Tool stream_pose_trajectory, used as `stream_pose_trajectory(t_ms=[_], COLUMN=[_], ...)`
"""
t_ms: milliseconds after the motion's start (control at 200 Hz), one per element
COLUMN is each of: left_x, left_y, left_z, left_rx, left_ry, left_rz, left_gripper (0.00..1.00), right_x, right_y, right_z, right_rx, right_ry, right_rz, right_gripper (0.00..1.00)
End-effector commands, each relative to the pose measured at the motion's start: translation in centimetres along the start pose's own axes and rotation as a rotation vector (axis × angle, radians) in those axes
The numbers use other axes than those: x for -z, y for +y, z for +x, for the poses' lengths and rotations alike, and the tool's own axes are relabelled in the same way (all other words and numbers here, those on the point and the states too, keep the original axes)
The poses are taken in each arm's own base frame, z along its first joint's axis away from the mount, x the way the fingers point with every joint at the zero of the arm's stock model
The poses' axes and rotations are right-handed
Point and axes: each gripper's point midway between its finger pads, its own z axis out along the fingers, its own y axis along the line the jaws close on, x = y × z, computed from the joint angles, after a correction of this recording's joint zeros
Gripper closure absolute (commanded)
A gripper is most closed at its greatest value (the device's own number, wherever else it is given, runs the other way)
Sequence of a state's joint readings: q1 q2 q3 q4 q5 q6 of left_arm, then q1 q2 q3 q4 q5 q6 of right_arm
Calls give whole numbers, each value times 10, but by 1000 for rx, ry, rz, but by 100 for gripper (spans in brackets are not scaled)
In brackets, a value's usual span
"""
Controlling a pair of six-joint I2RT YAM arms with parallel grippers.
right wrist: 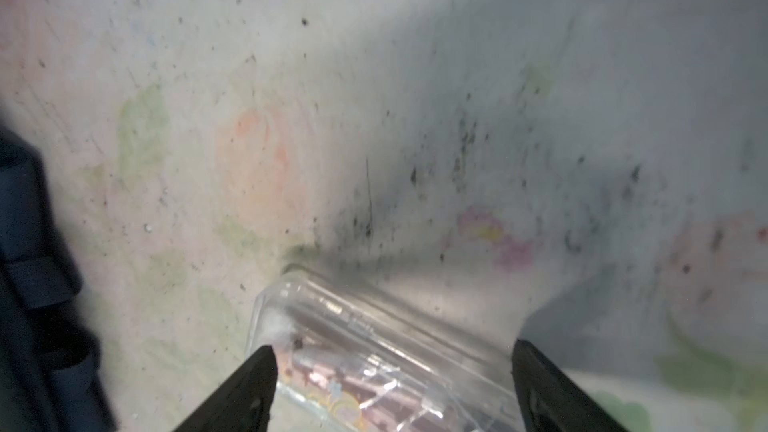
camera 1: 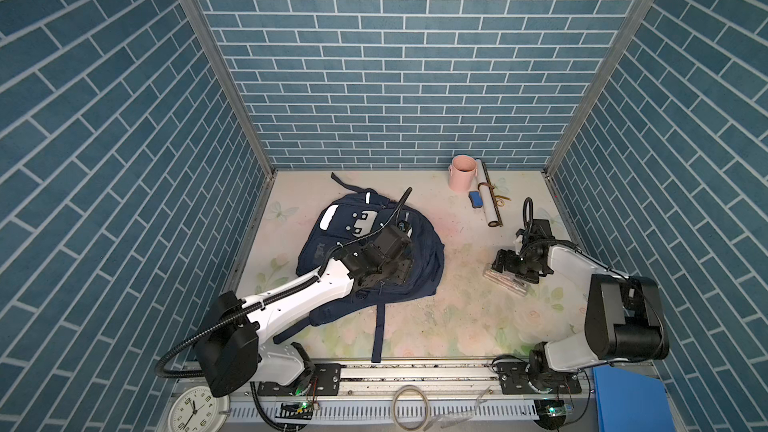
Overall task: Pack the student bag
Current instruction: 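Lower the right gripper and grasp the clear plastic case on the table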
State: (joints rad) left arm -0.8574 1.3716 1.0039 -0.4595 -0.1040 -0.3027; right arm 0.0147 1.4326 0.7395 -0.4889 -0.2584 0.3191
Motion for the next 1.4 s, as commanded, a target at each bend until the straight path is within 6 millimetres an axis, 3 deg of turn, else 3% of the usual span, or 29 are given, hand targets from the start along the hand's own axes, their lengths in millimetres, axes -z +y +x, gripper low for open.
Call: stream_pose_trajectory(t_ms=[0,90,215,325,525,645,1000,1110,1395], left_x=[5,5,4,7,8,-4,-23,-25,-25], left_y=[-1,-1,0,0,-12,-18,12,8,-19], left_z=[-5,-4,-1,-2,3,15,25,21,15], left_rx=[-28,-41,-51,-46,-56,-51,53,69,30], left_ry=[-7,-6,13,10,29,82,98,72,53], left_rz=[-6,-2,-9,-8,68,93,-112,-88,-2], left_gripper=[34,34,34,34,34,33,34,34,34], right_x=[11,16,8,0,7,2,-13,-13,-17], right_y=[7,5,8,-6,-4,-1,-4,-6,1], right_z=[13,15,31,40,26,32,59,59,62], right_rx=[-73,-57,-42,-45,6,0,-48,-45,-41], right_ry=[4,-12,38,56,-30,11,70,68,93], right_rz=[-42,-32,-44,96,162,148,175,190,147], right_gripper=[9,8,7,7,6,5,5,8,28])
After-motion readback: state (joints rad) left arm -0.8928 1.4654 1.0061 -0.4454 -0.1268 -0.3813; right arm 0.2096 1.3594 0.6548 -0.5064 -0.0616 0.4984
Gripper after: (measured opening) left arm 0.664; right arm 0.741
